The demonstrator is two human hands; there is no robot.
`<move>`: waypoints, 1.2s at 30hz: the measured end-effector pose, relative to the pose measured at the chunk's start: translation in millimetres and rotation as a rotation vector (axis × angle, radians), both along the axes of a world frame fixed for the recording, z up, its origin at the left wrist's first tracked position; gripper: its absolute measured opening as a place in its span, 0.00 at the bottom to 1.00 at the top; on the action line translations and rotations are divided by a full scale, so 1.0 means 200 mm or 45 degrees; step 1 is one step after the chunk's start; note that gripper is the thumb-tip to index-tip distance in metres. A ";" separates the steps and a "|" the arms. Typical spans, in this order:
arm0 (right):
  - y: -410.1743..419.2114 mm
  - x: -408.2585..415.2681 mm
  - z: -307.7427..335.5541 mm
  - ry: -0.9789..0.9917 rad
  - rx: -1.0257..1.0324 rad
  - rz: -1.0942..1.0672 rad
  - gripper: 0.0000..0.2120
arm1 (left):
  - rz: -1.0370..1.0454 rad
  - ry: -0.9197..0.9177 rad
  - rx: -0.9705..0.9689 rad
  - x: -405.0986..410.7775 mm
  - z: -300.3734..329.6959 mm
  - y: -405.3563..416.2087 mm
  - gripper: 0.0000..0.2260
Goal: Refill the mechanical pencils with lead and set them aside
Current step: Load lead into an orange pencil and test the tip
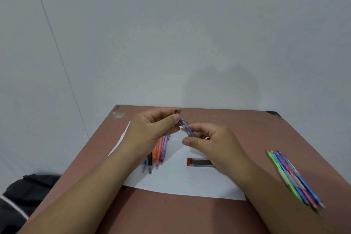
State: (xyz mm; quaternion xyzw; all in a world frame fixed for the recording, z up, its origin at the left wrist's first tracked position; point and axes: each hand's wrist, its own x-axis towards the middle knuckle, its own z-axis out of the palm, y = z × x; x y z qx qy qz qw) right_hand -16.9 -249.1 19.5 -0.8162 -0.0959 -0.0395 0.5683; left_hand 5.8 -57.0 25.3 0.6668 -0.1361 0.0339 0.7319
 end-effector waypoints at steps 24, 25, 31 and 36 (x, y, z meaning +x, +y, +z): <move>0.01 -0.03 0.01 0.492 0.633 0.408 0.13 | -0.036 -0.054 0.040 0.00 -0.02 0.00 0.10; 0.01 -0.03 0.01 0.518 0.679 0.426 0.14 | -0.040 -0.050 0.046 0.00 -0.02 0.00 0.10; 0.00 -0.01 0.01 0.479 0.815 0.384 0.15 | -0.063 -0.011 0.005 0.01 -0.02 -0.01 0.12; -0.03 0.03 0.01 0.378 0.968 0.273 0.15 | -0.230 0.246 -0.312 0.00 0.01 -0.01 0.17</move>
